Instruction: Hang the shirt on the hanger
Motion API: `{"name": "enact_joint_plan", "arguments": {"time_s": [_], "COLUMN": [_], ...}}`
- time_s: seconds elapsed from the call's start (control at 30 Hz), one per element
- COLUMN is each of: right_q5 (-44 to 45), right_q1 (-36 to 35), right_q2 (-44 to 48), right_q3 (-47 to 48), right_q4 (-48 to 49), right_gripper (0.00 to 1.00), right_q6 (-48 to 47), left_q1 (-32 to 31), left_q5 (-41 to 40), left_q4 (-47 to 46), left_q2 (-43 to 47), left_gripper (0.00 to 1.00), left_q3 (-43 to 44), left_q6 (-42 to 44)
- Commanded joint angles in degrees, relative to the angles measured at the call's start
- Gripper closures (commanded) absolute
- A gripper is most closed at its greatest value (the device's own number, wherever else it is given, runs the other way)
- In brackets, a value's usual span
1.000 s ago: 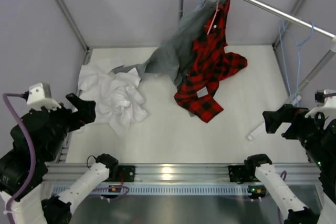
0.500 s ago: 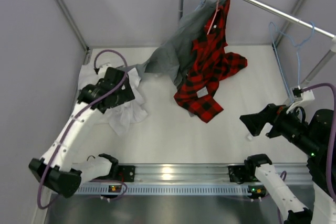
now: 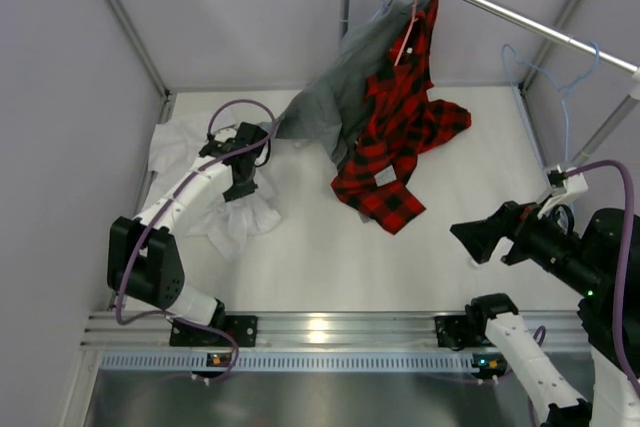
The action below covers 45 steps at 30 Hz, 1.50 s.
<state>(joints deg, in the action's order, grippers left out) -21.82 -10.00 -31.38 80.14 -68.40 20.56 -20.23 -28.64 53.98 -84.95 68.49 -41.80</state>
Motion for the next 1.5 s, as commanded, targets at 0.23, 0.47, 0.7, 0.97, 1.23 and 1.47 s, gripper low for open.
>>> {"name": "enact_joint_plan", "arguments": {"time_s": [0.23,0.47,0.7,0.97,1.23,1.47], "right_q5": [-4.10,-5.69,-5.51,-5.86,-8.58,-14.20], "right_q1": [-0.19,-0.20,-0.20,-0.20,-0.11,-0.11], "right_q2": [-2.20,-1.76,-1.41,-2.72,-2.20,-2.99], "right_q3": [0.19,-1.73,-4.64,-4.03,-7.80,-14.83], "right_q4": [4.68,5.91,6.35,6.79,10.65,18.91], "right_gripper": [0.01,0.01,0.01,0.00,0.01,0.05], "right_q6": [-2.72,-2.54,-2.80,-3.15,-0.78,2.38], "left_q1": [2.56,2.56,2.56,2.91,3.00,1.95], "left_q5": [-1.77,-0.62,0.17,2.97,4.91,25.01], "left_q4": [-4.49,-6.85,-11.16,-11.35,-9.42,-7.22], "left_q2": [-3.12,0.82,6.81,-2.41,-3.83,8.02], "left_gripper": [0.23,0.22,0.21,0.18,0.93,1.00], "left_q3": [2.97,3.06,1.30,-1.34,1.71,12.71], "left_q6": [2.95,3.21,4.88,2.69,2.86,4.72]}}
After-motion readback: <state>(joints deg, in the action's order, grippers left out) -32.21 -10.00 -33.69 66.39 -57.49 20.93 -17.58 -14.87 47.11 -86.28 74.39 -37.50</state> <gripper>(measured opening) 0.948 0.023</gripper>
